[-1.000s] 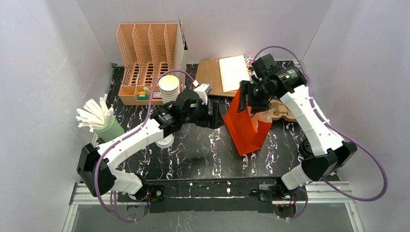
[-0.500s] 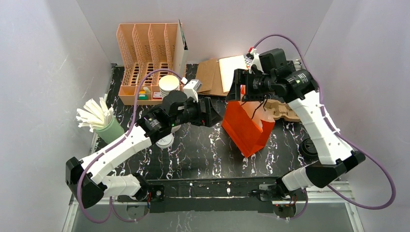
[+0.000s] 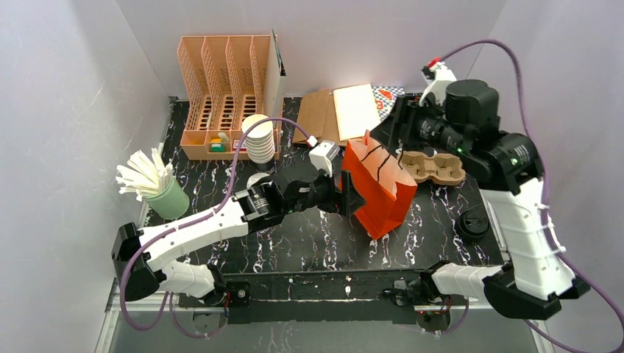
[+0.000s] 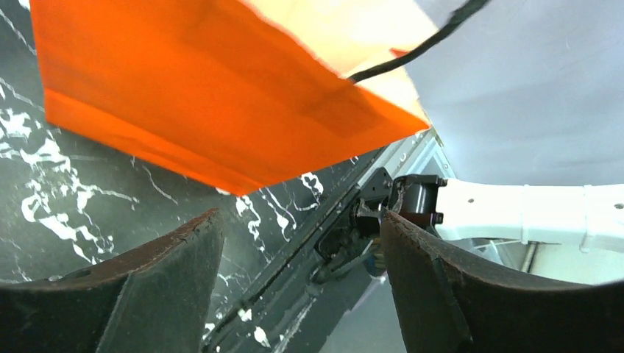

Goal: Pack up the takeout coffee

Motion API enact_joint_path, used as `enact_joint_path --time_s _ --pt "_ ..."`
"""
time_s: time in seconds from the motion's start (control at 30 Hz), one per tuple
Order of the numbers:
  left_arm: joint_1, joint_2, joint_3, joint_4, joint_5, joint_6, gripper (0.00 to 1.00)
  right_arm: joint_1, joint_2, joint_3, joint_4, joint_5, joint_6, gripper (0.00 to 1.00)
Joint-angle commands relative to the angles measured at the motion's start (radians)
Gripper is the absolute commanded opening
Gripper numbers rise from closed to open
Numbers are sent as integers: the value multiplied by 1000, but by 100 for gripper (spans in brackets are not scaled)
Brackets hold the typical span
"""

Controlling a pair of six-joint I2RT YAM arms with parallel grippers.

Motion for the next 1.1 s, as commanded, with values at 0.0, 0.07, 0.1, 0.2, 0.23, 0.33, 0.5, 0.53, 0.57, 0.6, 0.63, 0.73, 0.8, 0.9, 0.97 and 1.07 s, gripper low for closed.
enact_joint_path --time_s 0.0,0.07,0.1,0.2,0.23,0.33,0.5,0.53,0.57,0.6,0.63,0.73,0.8,0.9,0.97,1.07 --pt "-47 1 120 -14 -195 137 74 -2 -93 -21 57 202 -6 67" --pt "-62 22 158 -34 -254 162 75 -2 -127 -51 61 264 -13 65" --pt "-74 35 174 -40 -279 174 76 -2 -139 -64 62 288 -18 64" --pt "-111 80 220 -52 -344 202 81 -2 -168 -105 62 348 -30 62" --pt "-124 91 235 -54 -369 214 84 -3 -173 -118 60 366 -34 62" --pt "-158 133 282 -60 -415 252 96 -2 -181 -157 45 409 -37 63" --pt "-182 205 369 -94 -489 296 97 -4 -212 -223 58 426 -30 63" --pt "-183 217 384 -98 -502 300 96 -3 -223 -241 65 425 -29 63" --pt "-185 226 391 -100 -519 302 94 -3 -233 -259 70 425 -26 63" --pt "-186 233 394 -100 -536 300 92 -2 -241 -277 76 424 -24 63" --pt "-186 236 399 -100 -548 299 89 -2 -245 -294 80 421 -21 63" --pt "-185 234 395 -98 -596 294 79 -3 -249 -336 91 399 -21 62" --pt "-186 218 377 -93 -629 280 68 -2 -242 -361 101 387 -23 62" --pt "-184 171 317 -65 -648 263 53 -2 -220 -393 112 378 -23 63" --pt "-184 128 272 -42 -662 257 42 -3 -205 -421 125 378 -22 64" --pt "-183 65 219 -37 -679 250 34 -3 -175 -459 146 379 -16 66"
